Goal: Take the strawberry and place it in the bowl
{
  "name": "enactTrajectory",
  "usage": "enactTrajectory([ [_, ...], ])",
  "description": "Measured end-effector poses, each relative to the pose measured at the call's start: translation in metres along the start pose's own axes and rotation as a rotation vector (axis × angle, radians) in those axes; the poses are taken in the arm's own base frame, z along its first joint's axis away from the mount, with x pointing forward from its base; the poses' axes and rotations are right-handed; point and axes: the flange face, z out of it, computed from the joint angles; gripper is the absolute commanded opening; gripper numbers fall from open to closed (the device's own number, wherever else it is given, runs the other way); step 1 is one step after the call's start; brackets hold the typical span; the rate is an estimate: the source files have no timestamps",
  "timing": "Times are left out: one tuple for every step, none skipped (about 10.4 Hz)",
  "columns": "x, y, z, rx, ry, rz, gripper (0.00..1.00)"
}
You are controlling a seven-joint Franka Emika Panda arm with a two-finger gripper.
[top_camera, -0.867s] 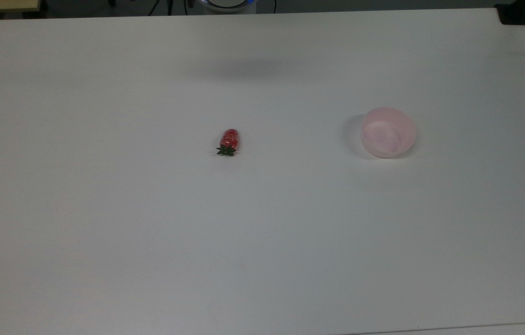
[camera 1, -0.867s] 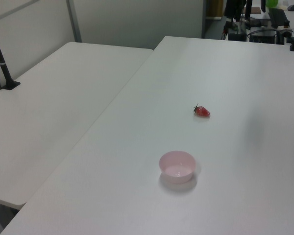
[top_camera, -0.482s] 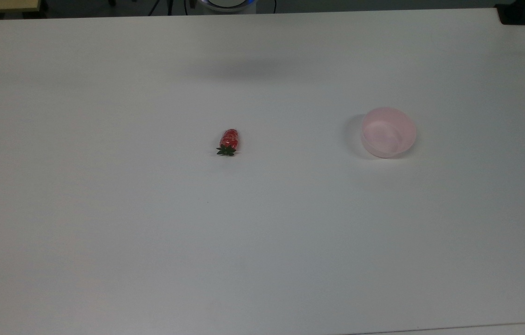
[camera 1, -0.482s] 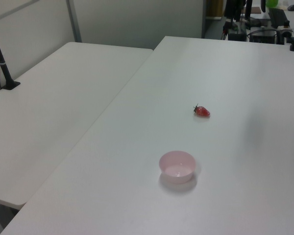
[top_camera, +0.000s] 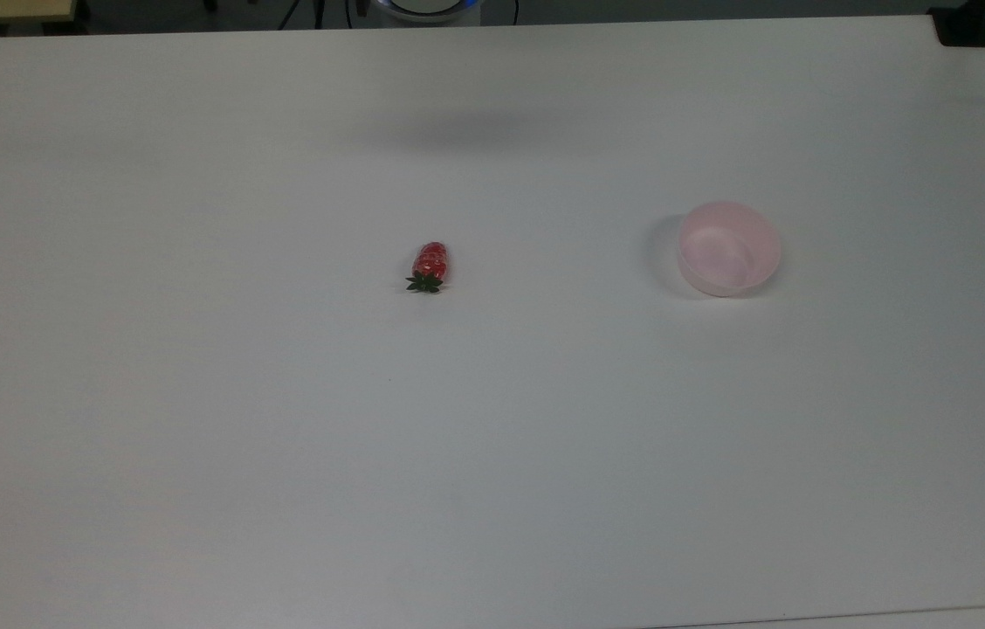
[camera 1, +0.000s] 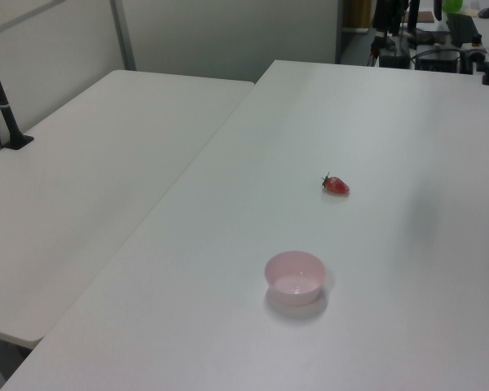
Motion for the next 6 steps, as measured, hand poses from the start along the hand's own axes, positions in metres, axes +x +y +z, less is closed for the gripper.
enactTrajectory([
  [0.0000,0.0000,0.0000,0.000,0.000,0.000,1.00],
  [0.0000,0.0000,0.0000,0.000,0.000,0.000,1.00],
  [0.0000,0.0000,0.0000,0.000,0.000,-0.002,1.00],
  [0.0000,0.0000,0.0001,0.000,0.000,-0.027,1.00],
  [0.0006,0.0000,0.0013,0.000,-0.002,-0.083,1.00],
  [0.0030,-0.0002,0.0077,-0.002,-0.014,-0.172,1.00],
])
